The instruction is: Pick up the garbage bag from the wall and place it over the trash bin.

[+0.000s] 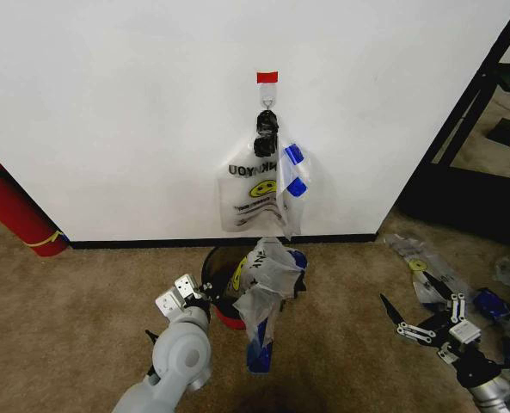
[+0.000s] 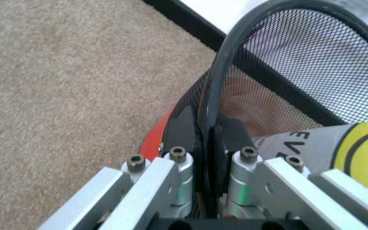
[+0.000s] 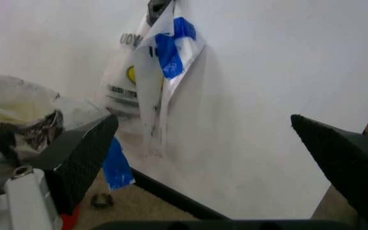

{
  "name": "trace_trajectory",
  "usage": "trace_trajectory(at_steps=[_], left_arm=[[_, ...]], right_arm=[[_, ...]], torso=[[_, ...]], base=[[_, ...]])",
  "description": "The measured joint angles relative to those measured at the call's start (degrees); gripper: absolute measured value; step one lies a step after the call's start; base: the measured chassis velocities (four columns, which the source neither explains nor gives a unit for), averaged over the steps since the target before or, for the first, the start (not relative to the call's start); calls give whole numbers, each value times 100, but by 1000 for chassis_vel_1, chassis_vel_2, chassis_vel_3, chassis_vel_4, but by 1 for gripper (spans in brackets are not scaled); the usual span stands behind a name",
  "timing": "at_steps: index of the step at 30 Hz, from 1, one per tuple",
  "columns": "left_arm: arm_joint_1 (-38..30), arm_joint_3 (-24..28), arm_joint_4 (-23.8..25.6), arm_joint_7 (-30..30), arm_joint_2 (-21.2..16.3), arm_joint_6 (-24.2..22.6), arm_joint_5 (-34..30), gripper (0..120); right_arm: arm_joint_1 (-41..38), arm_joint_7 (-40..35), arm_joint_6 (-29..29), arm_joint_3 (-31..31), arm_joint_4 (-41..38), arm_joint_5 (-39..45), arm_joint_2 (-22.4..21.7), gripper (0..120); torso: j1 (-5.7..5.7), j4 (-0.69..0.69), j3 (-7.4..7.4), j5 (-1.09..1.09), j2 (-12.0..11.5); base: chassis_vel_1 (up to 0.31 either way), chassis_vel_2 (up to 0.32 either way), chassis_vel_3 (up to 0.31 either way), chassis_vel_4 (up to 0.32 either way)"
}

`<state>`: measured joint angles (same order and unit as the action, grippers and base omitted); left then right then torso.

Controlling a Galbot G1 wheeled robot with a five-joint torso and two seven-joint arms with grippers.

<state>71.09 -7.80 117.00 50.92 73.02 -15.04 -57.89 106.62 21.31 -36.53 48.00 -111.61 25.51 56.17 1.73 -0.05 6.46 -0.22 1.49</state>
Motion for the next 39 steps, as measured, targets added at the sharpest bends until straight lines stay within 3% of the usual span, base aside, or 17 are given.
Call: trace_trajectory(at_steps=[12, 23, 26, 30, 32, 33, 35, 39], left_arm=[[51, -198, -158, 129, 300, 141, 28, 5], [98, -310, 269, 73, 113, -77, 64, 42], [127, -405, 617, 56, 5, -132, 65, 57], [226, -450, 1039, -113, -164, -181, 188, 69], [334, -432, 1336, -347, -308, -242, 452, 76], [498, -356, 1649, -756, -533, -318, 932, 82], [582, -293, 1757, -978, -652, -346, 1238, 86], [836, 106, 2052, -2126, -1301, -390, 2890, 98]], right_arm=[[3, -57, 3, -24, -76, -45, -5, 100], [14, -131, 10, -37, -95, -139, 34, 100], [-4, -142, 19, -73, -100, -190, 68, 100], [-19, -158, 28, -99, -103, -221, 107, 100], [-29, -196, 38, -123, -99, -244, 132, 100], [-39, -301, 73, -149, -84, -291, 152, 100], [-49, -391, 109, -166, -79, -333, 163, 100], [-119, -796, 328, -237, -92, -463, 206, 100]], torso=[[0, 0, 0, 0, 0], [0, 0, 1, 0, -1], [0, 0, 1, -1, -1], [0, -1, 1, -1, -1], [1, 0, 1, -1, -1], [0, 0, 0, 1, -1], [0, 0, 0, 0, -1], [0, 1, 0, 0, -1]], base=[[0, 0, 0, 0], [0, 0, 0, 0], [0, 0, 0, 0], [0, 0, 0, 0], [0, 0, 0, 0], [0, 0, 0, 0], [0, 0, 0, 0], [0, 0, 0, 0]])
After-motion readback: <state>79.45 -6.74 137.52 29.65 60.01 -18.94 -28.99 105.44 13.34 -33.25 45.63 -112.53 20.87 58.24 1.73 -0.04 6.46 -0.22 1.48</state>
